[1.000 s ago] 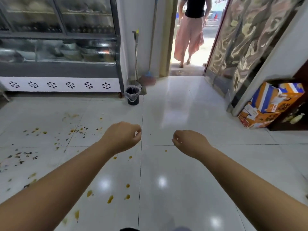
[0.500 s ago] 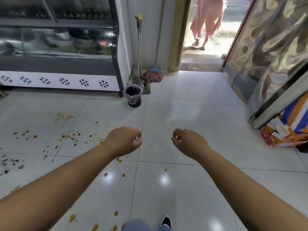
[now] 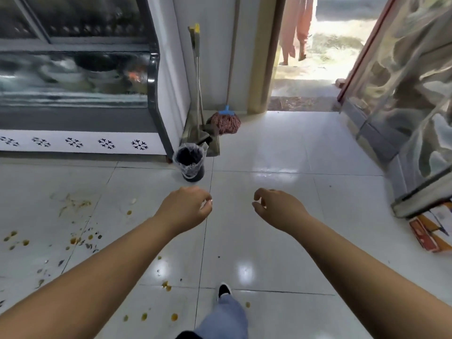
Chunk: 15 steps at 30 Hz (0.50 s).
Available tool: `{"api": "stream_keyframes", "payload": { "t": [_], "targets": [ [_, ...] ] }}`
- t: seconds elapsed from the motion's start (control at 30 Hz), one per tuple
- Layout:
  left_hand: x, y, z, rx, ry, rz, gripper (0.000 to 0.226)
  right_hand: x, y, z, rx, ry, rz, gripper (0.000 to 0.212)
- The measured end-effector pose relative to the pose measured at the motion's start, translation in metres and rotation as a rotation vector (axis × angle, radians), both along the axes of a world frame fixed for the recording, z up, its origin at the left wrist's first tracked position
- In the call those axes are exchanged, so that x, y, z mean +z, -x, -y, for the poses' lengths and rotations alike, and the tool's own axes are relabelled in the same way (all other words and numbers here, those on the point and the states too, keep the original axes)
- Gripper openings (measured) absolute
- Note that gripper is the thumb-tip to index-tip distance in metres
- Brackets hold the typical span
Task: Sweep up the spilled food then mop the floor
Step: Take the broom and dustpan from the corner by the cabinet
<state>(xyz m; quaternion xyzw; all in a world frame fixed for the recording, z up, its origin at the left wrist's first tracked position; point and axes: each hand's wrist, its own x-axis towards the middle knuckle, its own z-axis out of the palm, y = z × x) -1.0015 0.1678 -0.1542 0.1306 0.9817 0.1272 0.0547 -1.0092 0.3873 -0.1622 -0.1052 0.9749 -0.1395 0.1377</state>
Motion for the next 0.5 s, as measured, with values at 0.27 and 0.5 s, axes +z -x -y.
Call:
{"api": "stream_keyframes", "payload": {
  "t": [0.27,0.5],
  "targets": [
    [0.007,0.166,-0.003,0.018,-0.059,-0.008,0.025,0.01,0.151,-0.005,-0.029,0.026,-0.018,0.031],
    [0.002,0.316,-0.023,0.087,-0.095,-0.02,0.024,0.001,0.31,-0.022,0.031,0.031,-0.038,0.031]
  ]
}}
